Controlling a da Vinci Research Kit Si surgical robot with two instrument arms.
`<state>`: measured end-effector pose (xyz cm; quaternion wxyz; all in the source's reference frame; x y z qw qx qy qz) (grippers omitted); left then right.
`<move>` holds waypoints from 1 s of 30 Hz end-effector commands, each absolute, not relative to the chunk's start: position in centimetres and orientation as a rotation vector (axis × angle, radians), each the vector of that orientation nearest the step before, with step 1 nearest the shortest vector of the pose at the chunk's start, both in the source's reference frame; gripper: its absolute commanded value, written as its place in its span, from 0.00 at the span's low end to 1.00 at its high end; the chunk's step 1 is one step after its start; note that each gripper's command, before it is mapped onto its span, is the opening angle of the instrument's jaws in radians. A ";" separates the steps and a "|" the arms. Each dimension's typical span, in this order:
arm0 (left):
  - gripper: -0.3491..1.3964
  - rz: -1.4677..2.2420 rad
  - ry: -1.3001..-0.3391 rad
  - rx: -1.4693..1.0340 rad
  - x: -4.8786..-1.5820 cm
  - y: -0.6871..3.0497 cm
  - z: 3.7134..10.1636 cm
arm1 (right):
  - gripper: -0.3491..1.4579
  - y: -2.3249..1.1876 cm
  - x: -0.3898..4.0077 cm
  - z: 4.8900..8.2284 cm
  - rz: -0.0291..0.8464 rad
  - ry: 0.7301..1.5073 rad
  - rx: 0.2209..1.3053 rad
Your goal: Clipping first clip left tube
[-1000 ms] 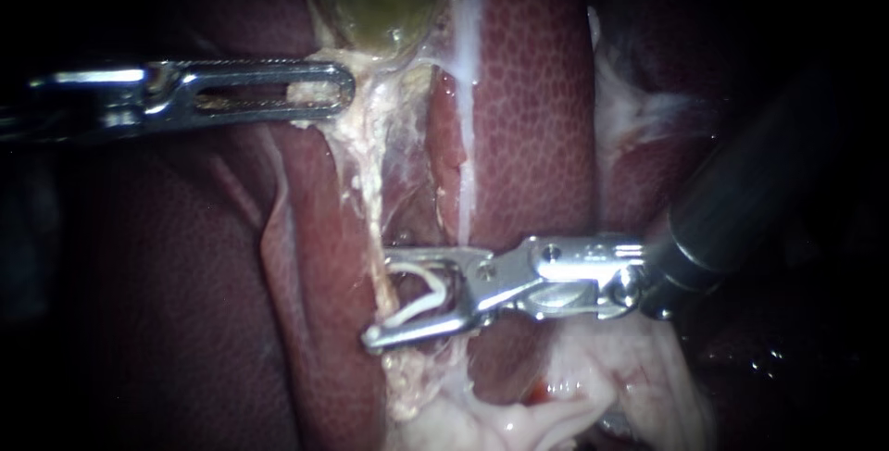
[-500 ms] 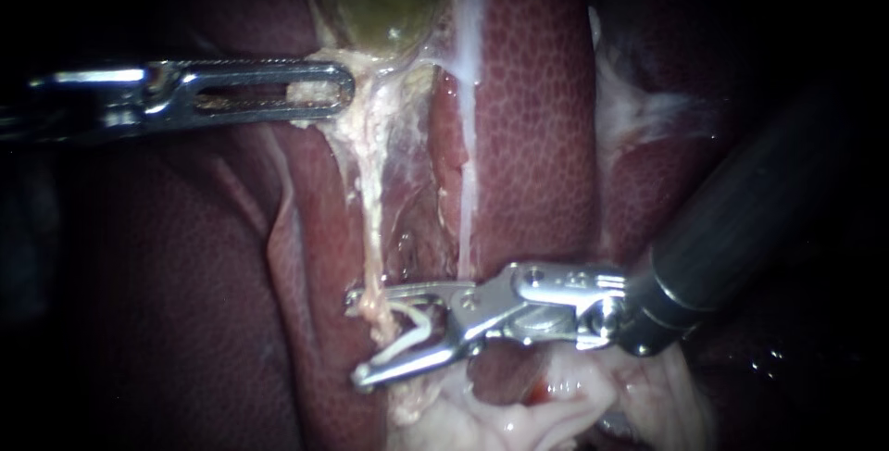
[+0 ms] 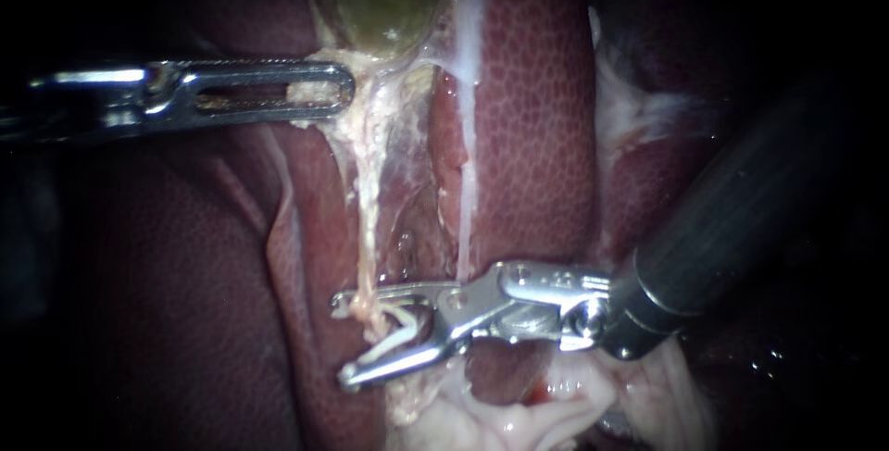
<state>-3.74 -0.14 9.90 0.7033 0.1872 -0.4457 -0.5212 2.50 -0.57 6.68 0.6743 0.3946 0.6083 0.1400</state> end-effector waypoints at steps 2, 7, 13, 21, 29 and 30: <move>0.00 -1.160 -0.991 0.416 -3.74 -0.14 9.91 | 0.50 -0.57 2.52 6.68 0.323 1.376 0.891; 0.00 -1.160 -0.991 0.416 -3.74 -0.14 9.90 | 0.47 -0.54 2.54 6.67 0.328 1.388 0.891; 0.00 -1.160 -0.991 0.415 -3.75 -0.14 9.90 | 0.00 -0.48 2.45 6.65 0.332 1.360 0.970; 0.00 -1.160 -0.991 0.415 -3.74 -0.14 9.90 | 0.00 -0.45 2.45 6.69 0.332 1.360 0.968; 0.00 -1.160 -0.991 0.416 -3.74 -0.14 9.90 | 0.00 -0.45 2.44 6.73 0.336 1.358 0.972; 0.00 -1.160 -0.991 0.416 -3.74 -0.14 9.90 | 0.00 -0.44 2.44 6.74 0.341 1.356 0.976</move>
